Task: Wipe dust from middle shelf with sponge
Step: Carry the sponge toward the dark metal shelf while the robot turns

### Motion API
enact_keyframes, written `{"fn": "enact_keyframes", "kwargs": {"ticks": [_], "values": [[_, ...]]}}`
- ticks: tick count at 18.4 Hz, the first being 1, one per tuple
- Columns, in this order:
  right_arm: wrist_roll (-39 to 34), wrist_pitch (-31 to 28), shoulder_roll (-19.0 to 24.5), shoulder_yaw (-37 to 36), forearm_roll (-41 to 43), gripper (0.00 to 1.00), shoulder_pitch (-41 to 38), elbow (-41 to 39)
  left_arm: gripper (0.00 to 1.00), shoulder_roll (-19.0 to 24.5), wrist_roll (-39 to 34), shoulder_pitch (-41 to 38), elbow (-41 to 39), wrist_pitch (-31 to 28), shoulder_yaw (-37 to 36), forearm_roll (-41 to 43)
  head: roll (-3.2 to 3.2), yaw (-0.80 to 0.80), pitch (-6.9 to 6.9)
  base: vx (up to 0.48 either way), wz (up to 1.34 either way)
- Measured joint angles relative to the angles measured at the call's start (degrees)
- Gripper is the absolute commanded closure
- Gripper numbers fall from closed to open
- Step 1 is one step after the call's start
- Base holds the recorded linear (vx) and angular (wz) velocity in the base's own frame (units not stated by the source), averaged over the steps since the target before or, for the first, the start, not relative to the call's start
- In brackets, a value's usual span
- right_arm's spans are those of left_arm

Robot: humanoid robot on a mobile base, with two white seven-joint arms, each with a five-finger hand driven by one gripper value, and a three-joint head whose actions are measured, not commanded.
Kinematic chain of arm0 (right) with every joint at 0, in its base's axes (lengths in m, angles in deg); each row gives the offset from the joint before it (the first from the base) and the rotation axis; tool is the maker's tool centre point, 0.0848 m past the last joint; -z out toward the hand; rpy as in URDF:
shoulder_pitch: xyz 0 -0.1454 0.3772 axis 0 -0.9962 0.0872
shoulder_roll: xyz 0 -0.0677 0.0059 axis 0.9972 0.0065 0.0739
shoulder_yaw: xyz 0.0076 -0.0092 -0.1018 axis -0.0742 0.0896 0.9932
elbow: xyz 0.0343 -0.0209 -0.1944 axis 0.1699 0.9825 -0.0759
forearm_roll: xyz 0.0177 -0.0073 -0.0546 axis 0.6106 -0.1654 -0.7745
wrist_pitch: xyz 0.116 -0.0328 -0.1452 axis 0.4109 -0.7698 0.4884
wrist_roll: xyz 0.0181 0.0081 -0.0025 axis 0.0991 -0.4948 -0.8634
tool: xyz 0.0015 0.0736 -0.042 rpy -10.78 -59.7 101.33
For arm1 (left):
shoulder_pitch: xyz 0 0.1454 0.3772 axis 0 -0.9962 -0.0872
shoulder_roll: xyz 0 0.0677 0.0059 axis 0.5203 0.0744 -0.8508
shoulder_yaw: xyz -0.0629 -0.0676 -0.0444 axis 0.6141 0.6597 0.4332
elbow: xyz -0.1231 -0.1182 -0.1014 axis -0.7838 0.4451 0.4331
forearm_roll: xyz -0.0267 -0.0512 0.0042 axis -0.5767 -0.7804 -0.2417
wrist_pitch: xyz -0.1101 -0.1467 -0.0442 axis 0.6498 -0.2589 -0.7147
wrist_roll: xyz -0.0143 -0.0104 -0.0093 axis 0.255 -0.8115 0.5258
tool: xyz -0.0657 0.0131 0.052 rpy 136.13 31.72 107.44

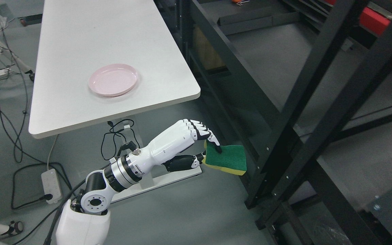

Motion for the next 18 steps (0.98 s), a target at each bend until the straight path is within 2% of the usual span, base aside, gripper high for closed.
{"fn": "enact_keyframes", "kwargs": {"ticks": [13,18], "values": [[0.0,0.0,0.0,0.0,0.0,0.0,0.0,0.0,0.97,-0.6,0.4,1.83,1.25,-0.02,-7.57,-0.16,0.0,0.0,0.0,-0.153,-0.8],[0.0,0.0,0.0,0.0,0.0,0.0,-0.02,0.0,0.97,-0.7,3.41,8.28,1.99,0.26,-11.64,-3.0,0.0,0.0,0.0,-0.051,-0.83]]}}
